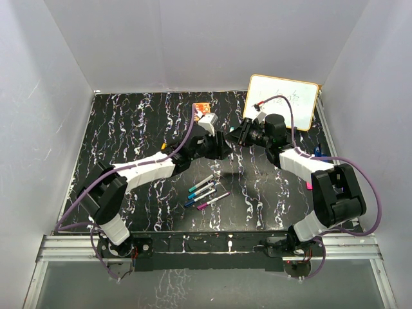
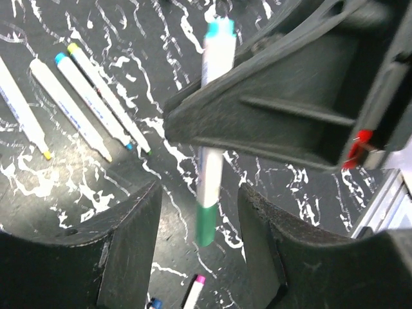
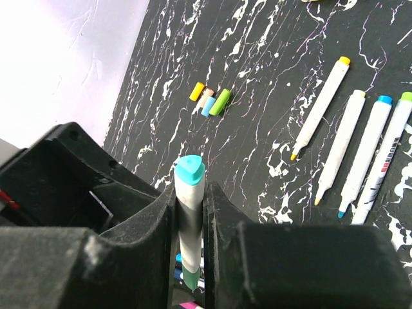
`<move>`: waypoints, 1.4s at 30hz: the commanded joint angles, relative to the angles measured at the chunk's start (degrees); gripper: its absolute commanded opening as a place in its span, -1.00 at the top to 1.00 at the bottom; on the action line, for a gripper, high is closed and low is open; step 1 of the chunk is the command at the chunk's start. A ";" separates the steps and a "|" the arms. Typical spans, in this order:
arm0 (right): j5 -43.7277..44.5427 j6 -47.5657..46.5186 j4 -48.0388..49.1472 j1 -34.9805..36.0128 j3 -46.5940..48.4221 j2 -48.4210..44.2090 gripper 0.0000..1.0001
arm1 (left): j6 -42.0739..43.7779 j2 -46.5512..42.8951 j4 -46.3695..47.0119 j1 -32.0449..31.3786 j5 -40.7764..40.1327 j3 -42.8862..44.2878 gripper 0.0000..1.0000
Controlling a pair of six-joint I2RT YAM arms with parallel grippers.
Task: Open the pen caps
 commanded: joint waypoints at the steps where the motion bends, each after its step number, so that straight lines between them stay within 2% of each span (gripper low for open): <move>1: 0.57 -0.43 3.13 0.04 1.27 -0.58 1.00 | 2.00 -4.06 -0.51 -0.13 1.02 -2.69 0.01; 6: 0.16 -0.16 3.05 0.04 1.86 -0.86 1.00 | 1.15 -4.79 1.49 -0.14 0.99 -6.00 0.01; 19: -0.13 0.39 3.09 0.05 1.34 -1.39 1.00 | 0.11 -2.84 5.84 -0.14 3.22 -5.67 0.05; 26: -0.13 0.58 3.15 0.05 1.48 -1.72 1.00 | -0.93 -1.59 6.93 -0.14 4.92 -5.13 0.19; 32: 0.00 0.79 3.21 0.06 1.08 -2.64 1.00 | -1.46 -0.82 7.61 -0.14 6.11 -5.01 0.41; 42: -0.80 1.28 3.61 0.06 1.87 -2.12 1.00 | -1.78 -0.13 8.17 -0.14 6.58 -4.76 0.56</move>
